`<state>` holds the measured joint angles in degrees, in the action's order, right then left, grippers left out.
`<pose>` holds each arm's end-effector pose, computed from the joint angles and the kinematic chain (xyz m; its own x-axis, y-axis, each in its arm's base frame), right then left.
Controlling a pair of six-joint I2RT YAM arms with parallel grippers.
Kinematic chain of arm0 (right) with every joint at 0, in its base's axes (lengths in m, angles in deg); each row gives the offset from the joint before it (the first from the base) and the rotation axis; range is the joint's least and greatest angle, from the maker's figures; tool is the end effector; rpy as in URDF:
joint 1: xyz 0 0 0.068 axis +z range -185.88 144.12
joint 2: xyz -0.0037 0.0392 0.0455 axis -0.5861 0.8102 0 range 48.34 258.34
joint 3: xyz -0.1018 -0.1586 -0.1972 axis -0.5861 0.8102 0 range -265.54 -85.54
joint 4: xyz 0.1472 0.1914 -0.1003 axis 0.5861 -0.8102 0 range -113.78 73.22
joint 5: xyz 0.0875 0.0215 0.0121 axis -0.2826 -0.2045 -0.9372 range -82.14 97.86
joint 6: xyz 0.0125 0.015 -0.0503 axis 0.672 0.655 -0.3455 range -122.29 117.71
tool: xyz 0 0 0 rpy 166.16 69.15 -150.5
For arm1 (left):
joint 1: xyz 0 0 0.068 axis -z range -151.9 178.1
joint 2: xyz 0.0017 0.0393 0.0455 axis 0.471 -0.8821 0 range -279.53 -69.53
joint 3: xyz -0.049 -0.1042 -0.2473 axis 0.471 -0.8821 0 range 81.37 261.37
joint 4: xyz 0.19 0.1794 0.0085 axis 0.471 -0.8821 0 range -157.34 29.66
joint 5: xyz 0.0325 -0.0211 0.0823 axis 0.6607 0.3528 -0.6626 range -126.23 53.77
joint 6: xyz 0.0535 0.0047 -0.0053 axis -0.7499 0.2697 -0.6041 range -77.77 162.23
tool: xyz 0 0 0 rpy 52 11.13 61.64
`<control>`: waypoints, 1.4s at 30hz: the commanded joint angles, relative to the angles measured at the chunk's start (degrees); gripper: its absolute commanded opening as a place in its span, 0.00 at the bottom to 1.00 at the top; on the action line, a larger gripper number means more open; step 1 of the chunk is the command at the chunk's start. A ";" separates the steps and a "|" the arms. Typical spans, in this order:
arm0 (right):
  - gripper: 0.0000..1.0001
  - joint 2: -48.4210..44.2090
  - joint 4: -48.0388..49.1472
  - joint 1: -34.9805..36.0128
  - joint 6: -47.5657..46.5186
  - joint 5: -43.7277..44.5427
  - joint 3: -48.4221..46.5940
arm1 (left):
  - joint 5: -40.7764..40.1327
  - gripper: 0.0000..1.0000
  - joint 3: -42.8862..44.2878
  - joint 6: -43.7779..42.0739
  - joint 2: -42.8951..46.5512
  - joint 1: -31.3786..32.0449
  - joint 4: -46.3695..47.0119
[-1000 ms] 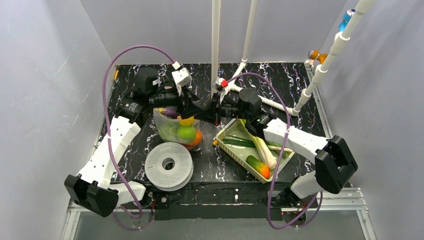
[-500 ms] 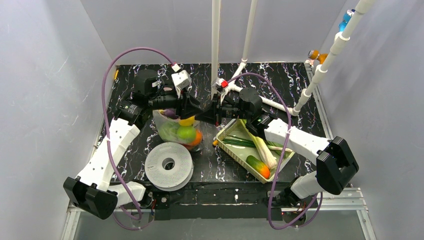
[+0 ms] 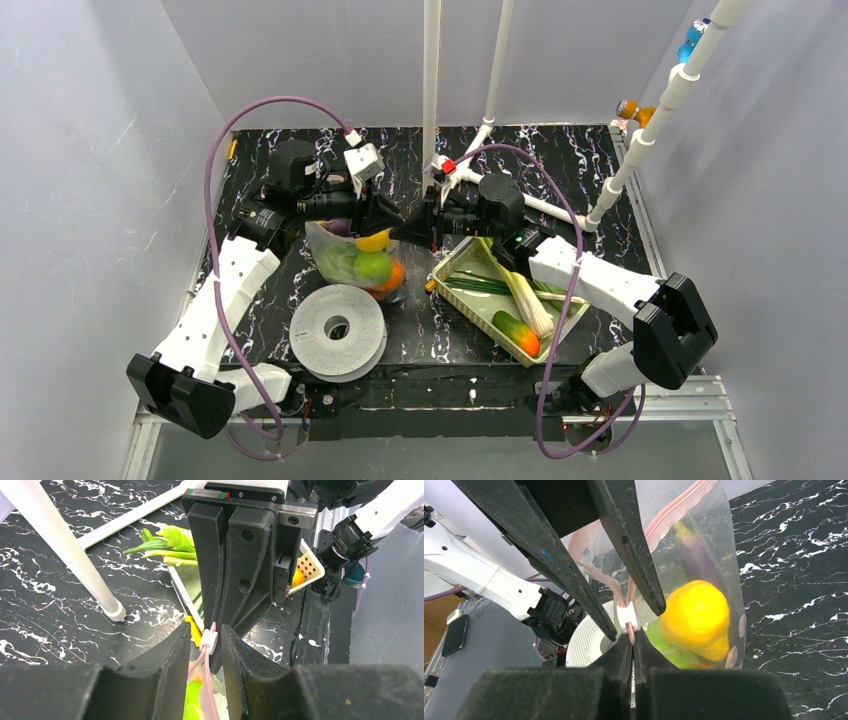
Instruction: Place the food in the zip-top bag and seal the zipper
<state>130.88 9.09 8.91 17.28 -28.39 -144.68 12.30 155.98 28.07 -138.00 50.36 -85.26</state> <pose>0.2244 0.2524 0.3374 -0.3019 0.0808 -0.9499 -0.9407 0.1368 0.3106 0.2238 -0.1206 0.4135 -0.0669 0.2024 -0.9770 0.9528 0.3037 -0.0023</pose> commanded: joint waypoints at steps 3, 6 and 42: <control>0.01 -1.10 1.27 -0.06 0.31 -0.67 -3.11 | -0.29 0.17 -0.03 -1.71 0.45 0.21 -0.94; 0.01 -0.89 1.36 -0.06 0.60 -0.42 -3.19 | -0.82 0.08 -0.02 -2.07 0.77 0.19 -0.78; 0.01 -6.86 6.85 -5.82 11.89 15.96 7.75 | -46.06 0.00 -6.97 -6.89 21.34 0.18 -10.82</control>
<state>126.75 14.61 5.82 29.02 -16.02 -137.83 -22.95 149.87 23.16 -120.21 51.35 -92.36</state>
